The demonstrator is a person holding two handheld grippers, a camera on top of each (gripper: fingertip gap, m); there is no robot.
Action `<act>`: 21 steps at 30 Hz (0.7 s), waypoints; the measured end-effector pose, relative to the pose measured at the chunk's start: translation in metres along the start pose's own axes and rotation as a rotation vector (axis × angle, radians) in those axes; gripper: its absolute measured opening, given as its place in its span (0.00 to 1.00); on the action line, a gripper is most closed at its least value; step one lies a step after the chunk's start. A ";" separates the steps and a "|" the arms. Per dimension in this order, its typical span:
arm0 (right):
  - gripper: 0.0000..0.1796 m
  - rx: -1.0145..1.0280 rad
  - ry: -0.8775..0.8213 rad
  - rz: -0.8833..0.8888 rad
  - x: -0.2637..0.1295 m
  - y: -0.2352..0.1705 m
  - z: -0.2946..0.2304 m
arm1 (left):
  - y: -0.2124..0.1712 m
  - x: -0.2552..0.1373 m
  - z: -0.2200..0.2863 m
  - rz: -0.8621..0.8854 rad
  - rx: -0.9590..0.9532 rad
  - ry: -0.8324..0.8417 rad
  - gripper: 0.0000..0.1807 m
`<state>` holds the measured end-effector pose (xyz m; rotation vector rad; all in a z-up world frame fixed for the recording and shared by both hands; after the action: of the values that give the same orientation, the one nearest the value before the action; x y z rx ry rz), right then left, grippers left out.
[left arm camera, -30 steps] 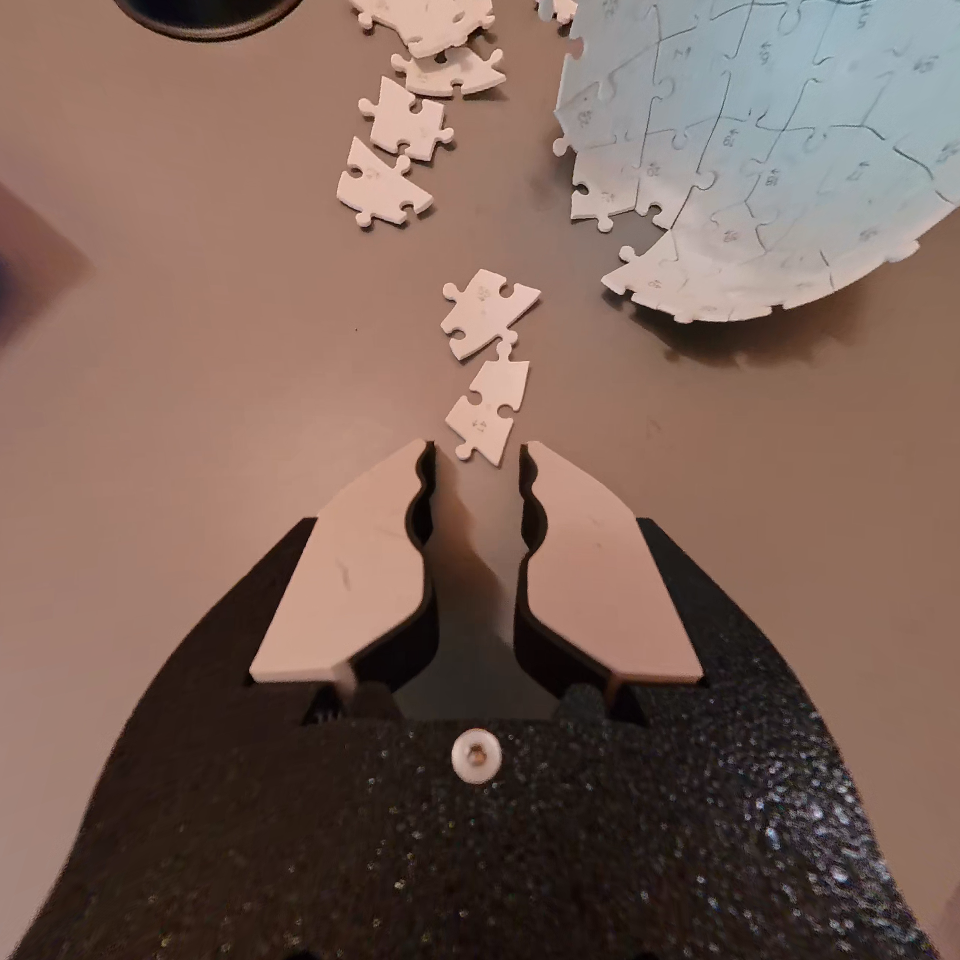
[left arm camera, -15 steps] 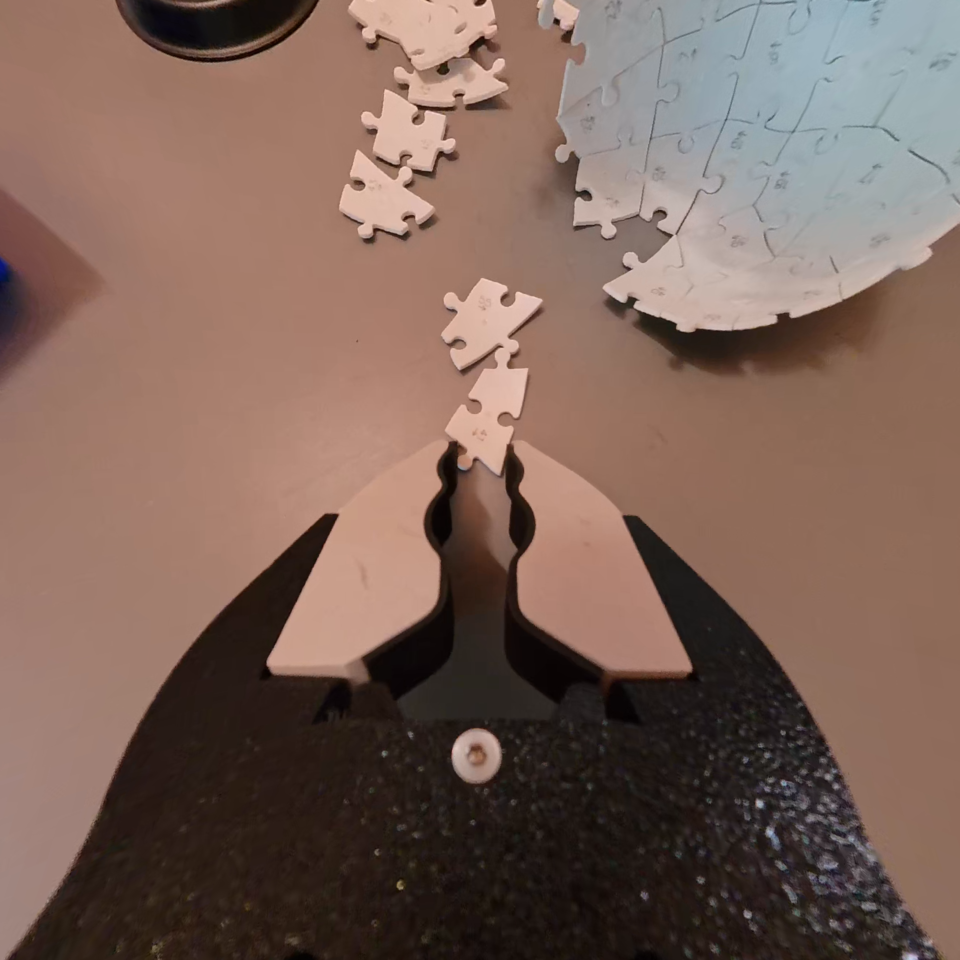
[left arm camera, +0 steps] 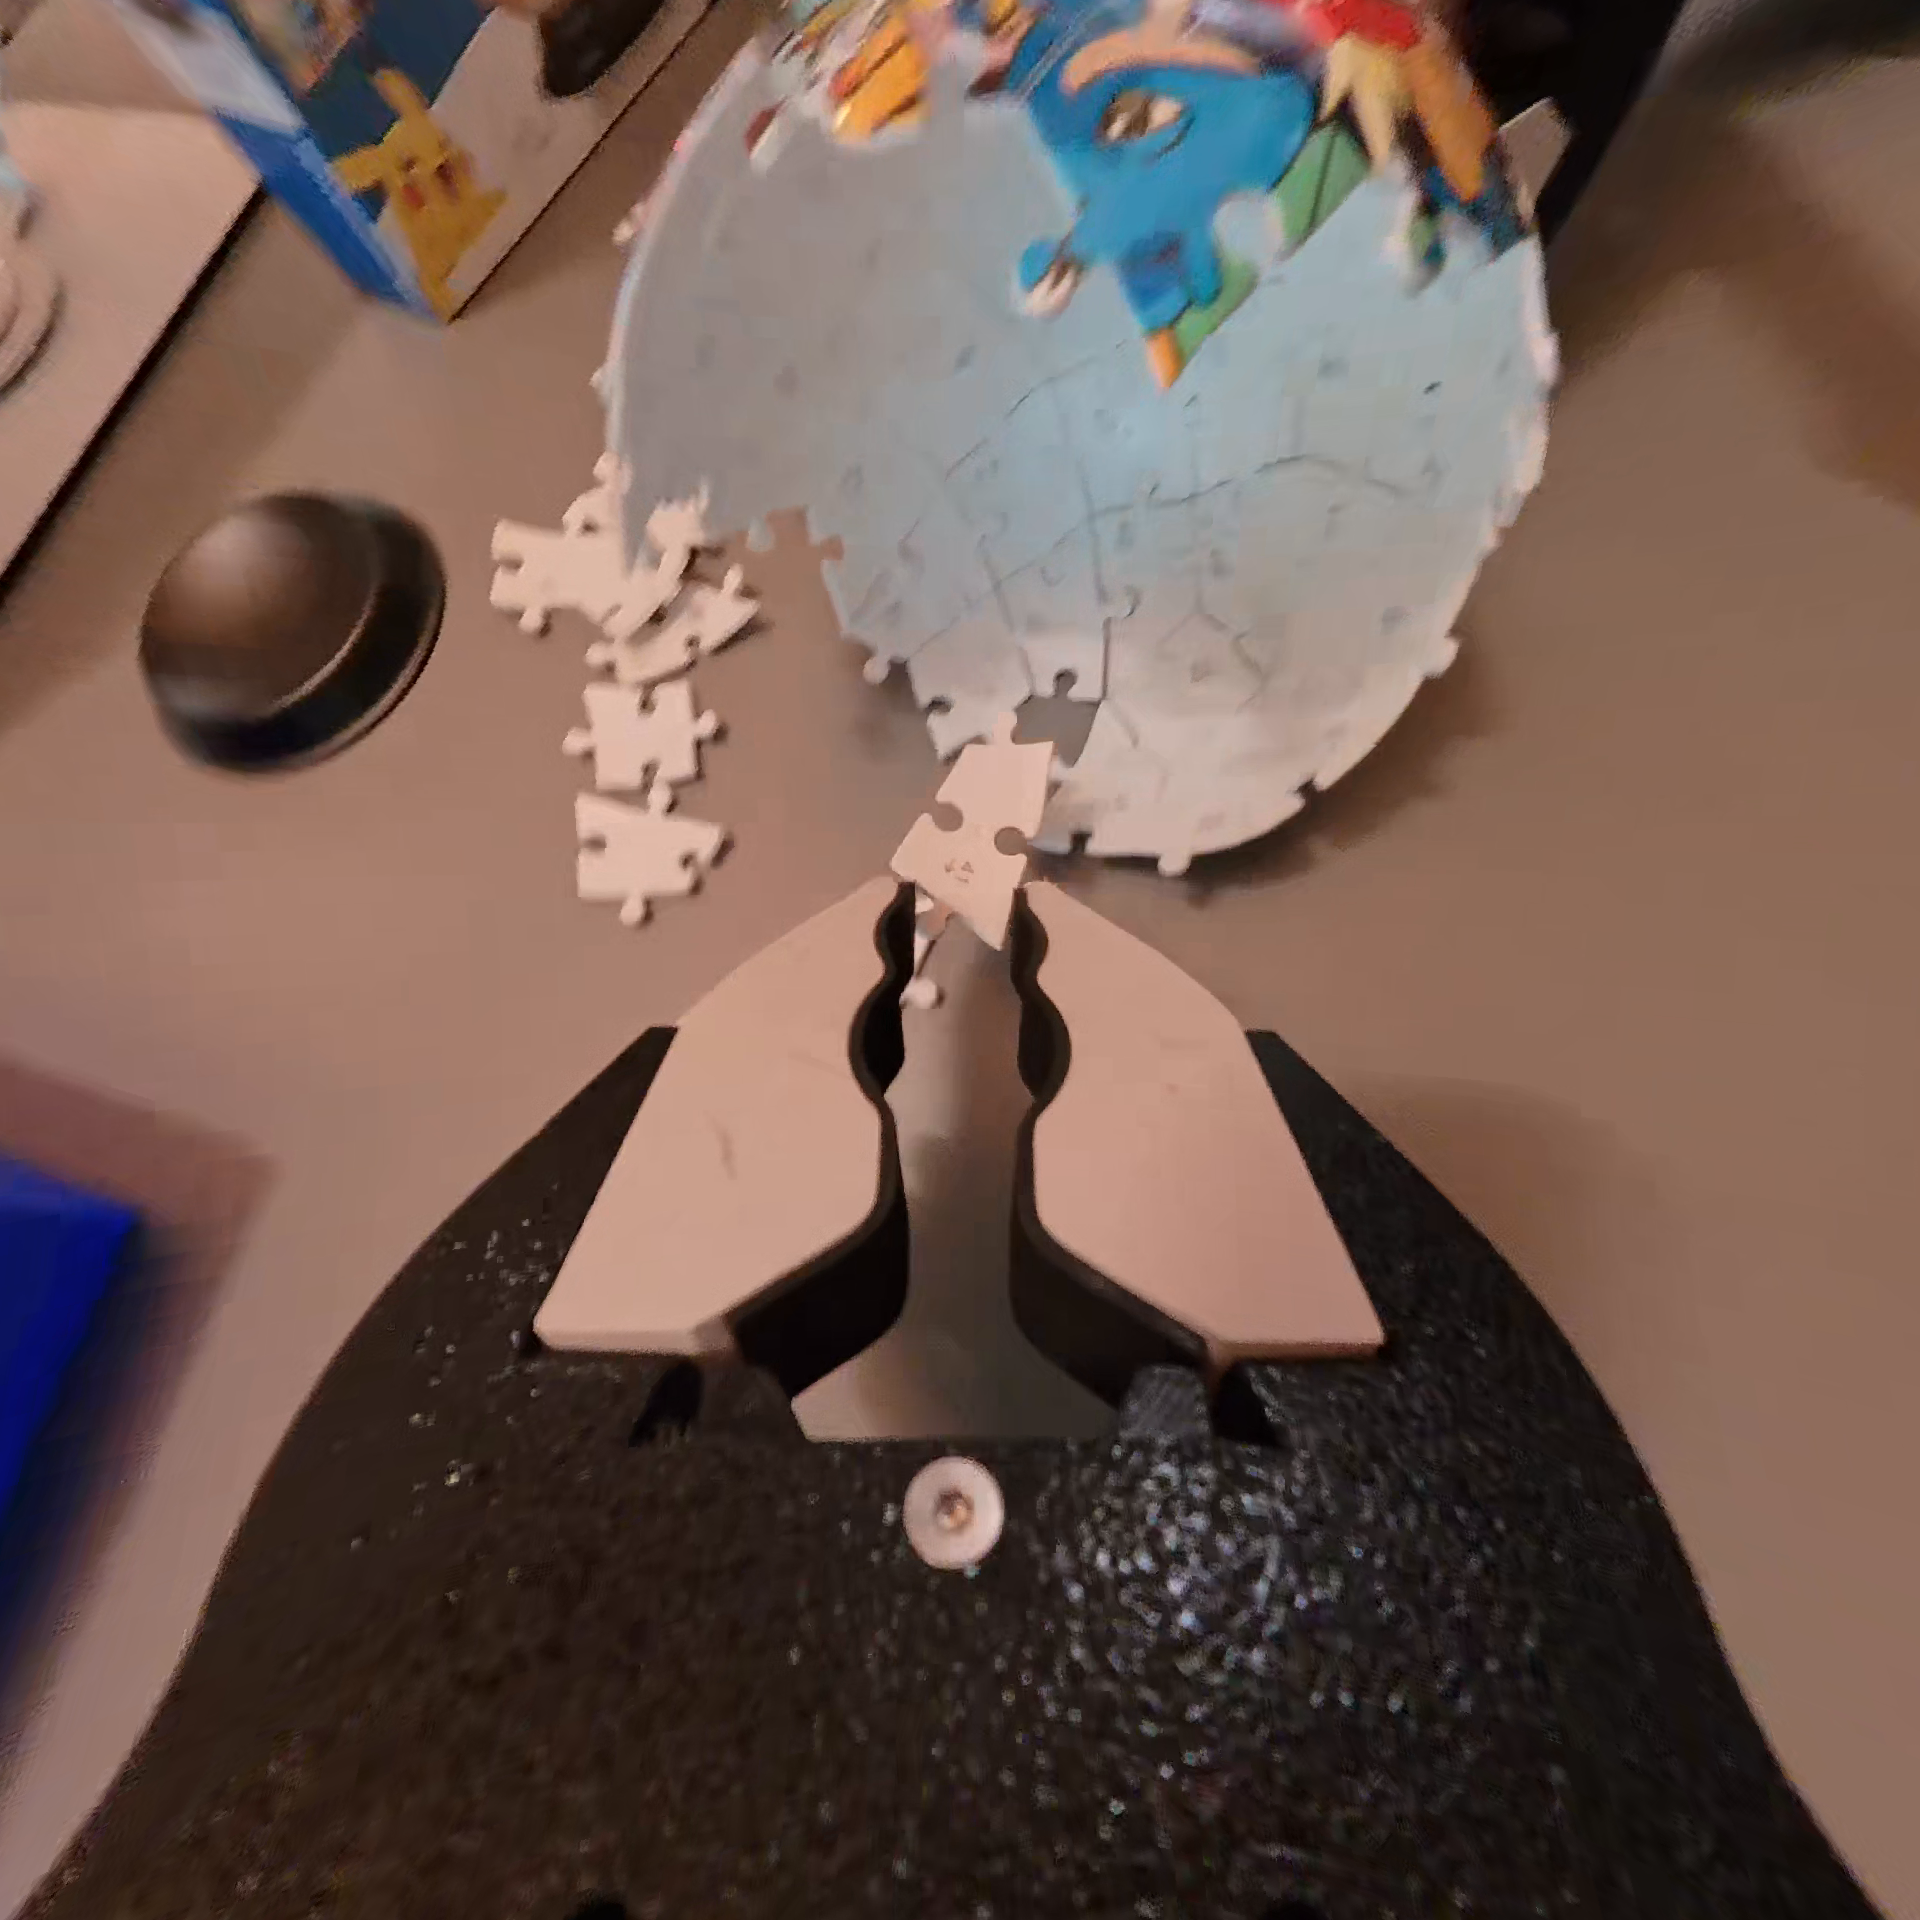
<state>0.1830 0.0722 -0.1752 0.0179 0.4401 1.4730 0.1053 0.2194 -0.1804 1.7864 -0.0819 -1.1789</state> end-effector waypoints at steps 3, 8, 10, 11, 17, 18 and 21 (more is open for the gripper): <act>0.71 0.006 0.002 -0.002 0.000 0.000 0.000 | 0.009 0.015 -0.004 0.015 0.054 -0.082 0.09; 0.71 -0.009 0.000 -0.004 0.000 0.001 0.000 | 0.010 0.028 -0.010 -0.018 0.078 -0.185 0.09; 0.71 -0.010 -0.001 -0.003 0.000 0.001 0.000 | 0.010 0.030 -0.010 -0.042 0.090 -0.211 0.09; 0.71 -0.011 -0.001 -0.002 0.000 0.001 0.000 | 0.010 0.030 -0.010 -0.050 0.096 -0.211 0.09; 0.70 -0.021 0.000 -0.004 -0.001 0.000 0.000 | 0.012 0.038 -0.011 -0.077 0.083 -0.234 0.09; 0.70 -0.020 -0.001 -0.005 -0.001 0.000 0.000 | 0.012 0.038 -0.012 -0.067 0.077 -0.236 0.09; 0.70 -0.014 -0.004 -0.004 -0.002 -0.001 0.000 | 0.014 0.039 -0.011 -0.030 0.049 -0.244 0.09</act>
<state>0.1838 0.0706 -0.1746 0.0089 0.4268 1.4723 0.1399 0.1993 -0.1954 1.6839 -0.2291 -1.4233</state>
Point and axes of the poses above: each gripper's, where its closed fingertips meet, x out along the fingers, y out of its top, z = x × y across the jaws, the point moved 7 cm from there along -x, back along the fingers, and after that the axes turned 6 degrees about -y, right-handed, at the moved point
